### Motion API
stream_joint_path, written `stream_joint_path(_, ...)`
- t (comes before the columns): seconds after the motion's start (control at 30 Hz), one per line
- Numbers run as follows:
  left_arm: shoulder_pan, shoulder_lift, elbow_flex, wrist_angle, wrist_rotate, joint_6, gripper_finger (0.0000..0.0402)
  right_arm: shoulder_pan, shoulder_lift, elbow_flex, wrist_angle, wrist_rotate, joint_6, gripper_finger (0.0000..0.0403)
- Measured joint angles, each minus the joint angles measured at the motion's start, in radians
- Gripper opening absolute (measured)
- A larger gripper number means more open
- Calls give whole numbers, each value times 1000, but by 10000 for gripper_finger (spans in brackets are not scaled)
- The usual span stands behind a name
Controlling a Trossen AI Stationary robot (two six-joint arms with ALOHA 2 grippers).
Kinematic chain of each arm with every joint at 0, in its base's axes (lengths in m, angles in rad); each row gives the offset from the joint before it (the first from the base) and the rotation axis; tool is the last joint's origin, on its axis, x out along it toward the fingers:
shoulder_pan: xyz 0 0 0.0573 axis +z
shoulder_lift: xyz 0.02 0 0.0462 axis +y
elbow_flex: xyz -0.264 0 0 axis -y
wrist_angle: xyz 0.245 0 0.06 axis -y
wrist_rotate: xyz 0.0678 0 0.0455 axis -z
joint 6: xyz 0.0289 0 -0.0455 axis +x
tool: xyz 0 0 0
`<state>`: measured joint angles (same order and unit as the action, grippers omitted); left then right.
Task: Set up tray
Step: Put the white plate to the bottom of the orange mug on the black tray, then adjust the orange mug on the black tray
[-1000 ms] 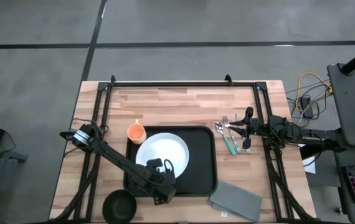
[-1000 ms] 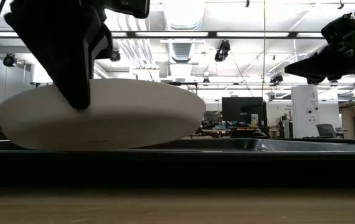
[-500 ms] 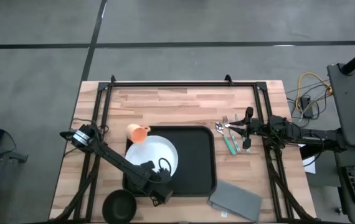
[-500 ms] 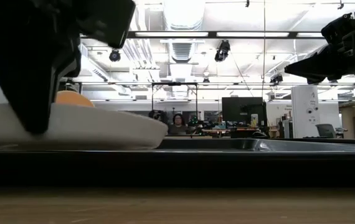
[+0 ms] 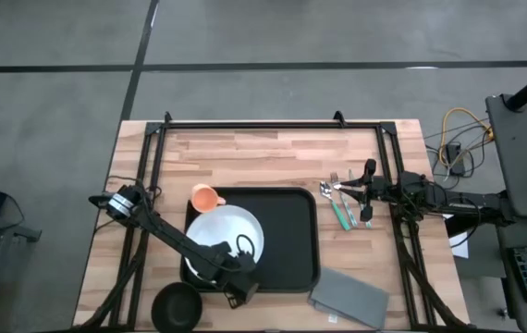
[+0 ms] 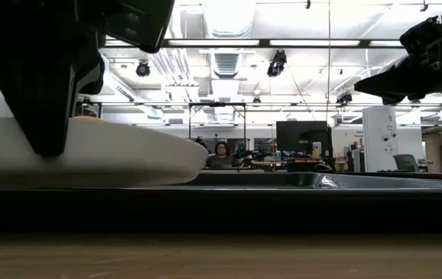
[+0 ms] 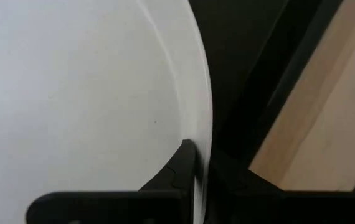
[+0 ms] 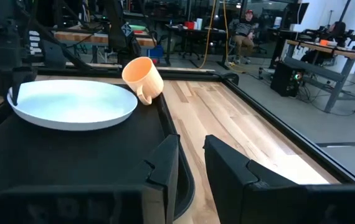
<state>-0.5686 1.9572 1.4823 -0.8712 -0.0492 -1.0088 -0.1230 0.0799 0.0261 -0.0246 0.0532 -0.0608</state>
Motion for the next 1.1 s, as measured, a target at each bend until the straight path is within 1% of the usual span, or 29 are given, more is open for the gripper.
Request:
stream_joint_path(0.5, 0, 0, 6, 34, 1, 21, 2, 0, 0, 0, 0, 0, 0, 68)
stream_joint_path(0.87, 1, 2, 4, 49, 6, 31, 46, 0, 0, 0, 0, 0, 0, 68)
stream_joint_path(1.1, 3, 2, 4, 48, 33, 53, 68, 0, 0, 0, 0, 0, 0, 68)
